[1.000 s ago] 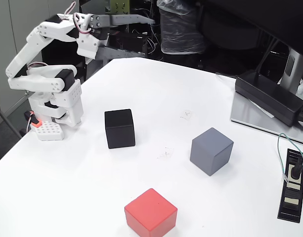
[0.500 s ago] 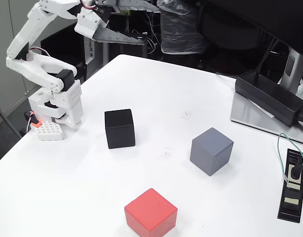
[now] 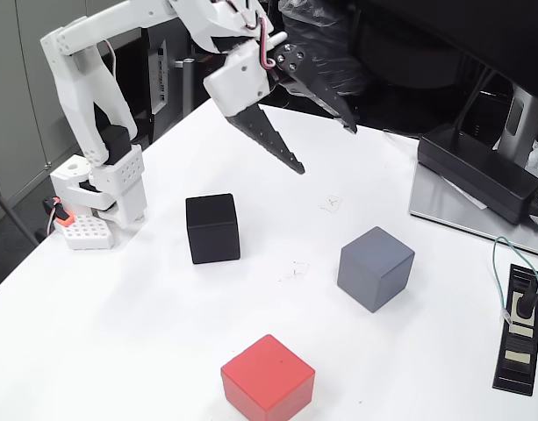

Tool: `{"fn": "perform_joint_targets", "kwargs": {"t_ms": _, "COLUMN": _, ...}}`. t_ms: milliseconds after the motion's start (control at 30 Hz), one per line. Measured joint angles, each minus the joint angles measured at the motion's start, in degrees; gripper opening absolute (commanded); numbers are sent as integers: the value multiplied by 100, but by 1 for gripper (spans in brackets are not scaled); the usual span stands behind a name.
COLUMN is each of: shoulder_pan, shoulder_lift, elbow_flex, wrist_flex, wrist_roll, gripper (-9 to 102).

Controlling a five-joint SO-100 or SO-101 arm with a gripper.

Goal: Stack the three blocks in an ordered color.

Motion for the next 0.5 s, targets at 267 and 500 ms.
{"fn": "perform_joint_targets", "kwargs": {"t_ms": 267, "shoulder_pan": 70, "shoulder_lift": -1433, "elbow_flex": -765, "wrist_flex": 26, "wrist_roll": -923, "gripper": 26}}
{"fn": "perform_joint_targets", "kwargs": {"t_ms": 500, "shoulder_pan": 62, "shoulder_lift": -2646, "elbow_flex": -1380, "wrist_flex": 26, "wrist_roll": -1028, "gripper": 26}}
